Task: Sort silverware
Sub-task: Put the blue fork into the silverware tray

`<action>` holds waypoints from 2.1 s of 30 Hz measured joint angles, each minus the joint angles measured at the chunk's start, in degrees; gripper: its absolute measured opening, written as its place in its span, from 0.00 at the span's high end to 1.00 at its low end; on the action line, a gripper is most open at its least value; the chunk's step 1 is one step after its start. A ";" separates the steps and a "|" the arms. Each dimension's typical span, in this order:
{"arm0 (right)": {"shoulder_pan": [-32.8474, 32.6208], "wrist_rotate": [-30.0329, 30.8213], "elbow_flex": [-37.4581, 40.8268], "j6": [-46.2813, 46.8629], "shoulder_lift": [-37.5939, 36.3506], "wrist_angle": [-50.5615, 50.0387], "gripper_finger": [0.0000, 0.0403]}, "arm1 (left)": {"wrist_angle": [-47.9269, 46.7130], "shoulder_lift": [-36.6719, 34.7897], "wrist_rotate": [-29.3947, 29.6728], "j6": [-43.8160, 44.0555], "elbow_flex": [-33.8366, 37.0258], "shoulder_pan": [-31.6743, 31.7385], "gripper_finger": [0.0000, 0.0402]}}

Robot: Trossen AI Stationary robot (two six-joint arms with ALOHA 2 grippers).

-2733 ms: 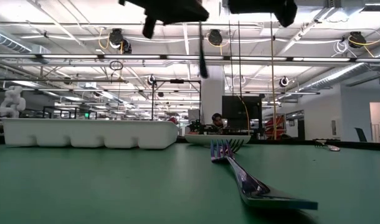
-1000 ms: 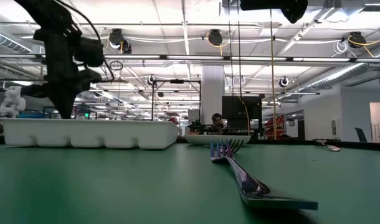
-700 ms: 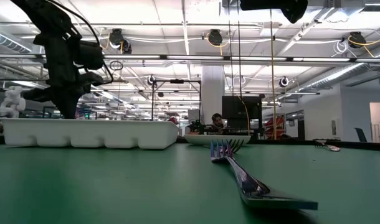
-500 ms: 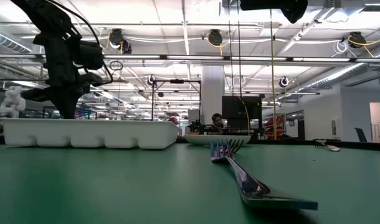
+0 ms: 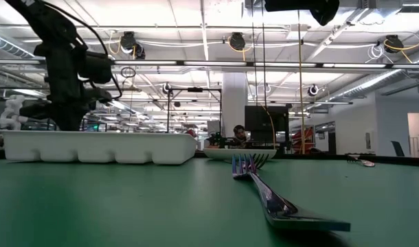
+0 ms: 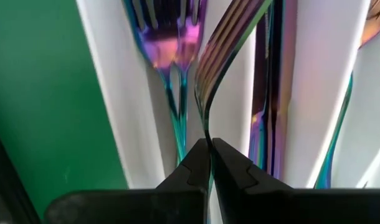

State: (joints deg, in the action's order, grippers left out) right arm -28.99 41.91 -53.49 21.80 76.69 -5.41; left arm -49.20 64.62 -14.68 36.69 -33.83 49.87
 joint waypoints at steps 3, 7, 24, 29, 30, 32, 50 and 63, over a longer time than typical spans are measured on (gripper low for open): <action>0.00 0.00 0.00 -0.02 0.00 0.00 0.84 | 1.00 0.00 -0.01 -0.25 0.25 0.00 0.97; 0.00 0.00 0.00 -0.02 0.00 0.00 0.84 | 1.41 0.00 0.28 -1.51 0.25 0.00 0.97; 0.00 0.00 0.00 -0.04 0.00 0.00 0.84 | 1.30 0.00 1.48 -2.67 0.25 0.00 0.88; 0.00 0.00 0.02 -0.14 0.00 0.00 0.84 | 1.23 0.00 1.84 -2.69 0.25 0.00 0.73; 0.00 0.00 0.01 -0.25 0.00 -0.01 0.84 | 1.23 0.00 1.84 -2.69 0.25 0.02 0.71; 0.00 0.00 0.01 -0.26 0.00 -0.01 0.84 | 0.92 0.00 1.84 -3.61 -0.06 0.01 0.66; 0.00 0.00 0.02 -0.47 0.00 -0.28 0.84 | -3.24 -0.09 1.86 -7.50 -13.30 -2.48 0.60; 0.00 -0.24 0.02 -0.13 0.02 -2.26 0.84 | -1.78 -0.20 2.87 -7.02 -14.68 -21.80 0.60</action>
State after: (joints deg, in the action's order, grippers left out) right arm -28.99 41.67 -53.47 21.68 76.71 -7.67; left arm -50.98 64.42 -11.81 29.67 -48.51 28.07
